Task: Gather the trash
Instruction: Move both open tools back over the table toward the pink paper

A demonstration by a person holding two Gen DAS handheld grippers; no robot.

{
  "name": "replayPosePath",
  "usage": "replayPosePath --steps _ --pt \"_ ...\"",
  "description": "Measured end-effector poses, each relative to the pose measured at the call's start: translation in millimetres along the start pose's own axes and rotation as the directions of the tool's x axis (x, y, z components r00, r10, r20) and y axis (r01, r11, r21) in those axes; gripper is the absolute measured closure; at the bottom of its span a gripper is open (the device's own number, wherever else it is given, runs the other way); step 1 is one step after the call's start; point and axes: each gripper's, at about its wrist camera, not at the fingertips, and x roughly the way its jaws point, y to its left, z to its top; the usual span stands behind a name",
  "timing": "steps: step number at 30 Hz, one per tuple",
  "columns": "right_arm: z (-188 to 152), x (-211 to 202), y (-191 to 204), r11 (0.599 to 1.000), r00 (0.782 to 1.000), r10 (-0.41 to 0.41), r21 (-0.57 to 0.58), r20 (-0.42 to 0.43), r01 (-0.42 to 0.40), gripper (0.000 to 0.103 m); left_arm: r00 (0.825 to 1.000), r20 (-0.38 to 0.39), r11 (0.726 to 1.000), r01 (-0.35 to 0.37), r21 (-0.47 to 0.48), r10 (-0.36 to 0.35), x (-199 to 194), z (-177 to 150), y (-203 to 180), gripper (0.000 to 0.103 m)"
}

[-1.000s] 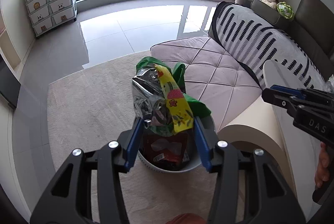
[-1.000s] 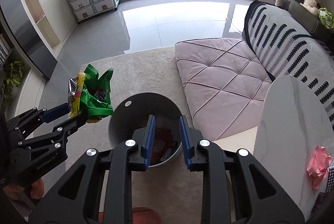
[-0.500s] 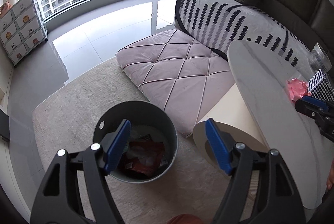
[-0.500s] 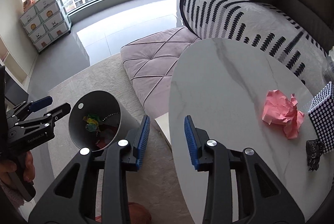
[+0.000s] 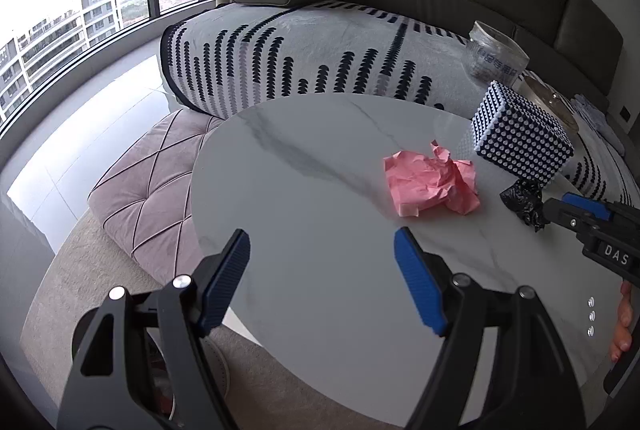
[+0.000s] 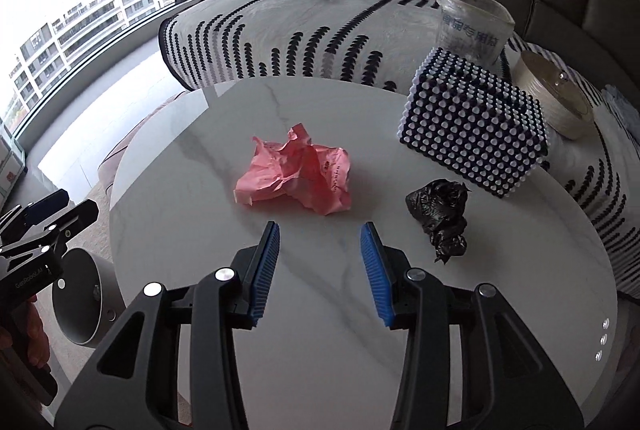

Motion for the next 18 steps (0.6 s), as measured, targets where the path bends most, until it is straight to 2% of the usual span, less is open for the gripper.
replayPosePath --steps 7,18 --pt "3 13 -51 0.995 0.998 -0.064 0.073 0.004 0.064 0.062 0.994 -0.034 0.988 0.106 0.114 -0.102 53 29 -68 0.028" --pt "7 55 -90 0.986 0.994 -0.102 0.128 -0.028 0.105 0.062 0.991 -0.087 0.971 0.122 0.207 -0.106 123 58 -115 0.028"
